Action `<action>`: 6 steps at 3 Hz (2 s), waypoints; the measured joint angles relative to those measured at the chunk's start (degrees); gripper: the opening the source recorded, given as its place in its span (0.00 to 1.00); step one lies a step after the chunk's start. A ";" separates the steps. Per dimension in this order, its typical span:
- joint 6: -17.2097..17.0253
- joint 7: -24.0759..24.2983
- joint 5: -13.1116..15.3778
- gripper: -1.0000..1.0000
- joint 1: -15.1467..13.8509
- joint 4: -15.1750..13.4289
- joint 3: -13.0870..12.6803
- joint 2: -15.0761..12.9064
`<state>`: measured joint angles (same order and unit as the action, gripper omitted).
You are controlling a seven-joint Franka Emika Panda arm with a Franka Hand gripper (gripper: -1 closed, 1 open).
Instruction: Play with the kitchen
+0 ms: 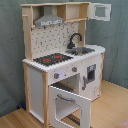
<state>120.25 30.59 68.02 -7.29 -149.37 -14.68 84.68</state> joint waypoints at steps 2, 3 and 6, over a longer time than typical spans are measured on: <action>10.40 -0.68 4.92 0.00 -0.21 0.46 8.97 -0.50; 14.49 -1.32 6.65 0.00 -0.23 0.47 12.52 -0.81; 27.12 -1.86 9.49 0.00 -0.23 1.48 19.01 -10.53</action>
<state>147.37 28.72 77.52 -7.52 -147.88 4.33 74.15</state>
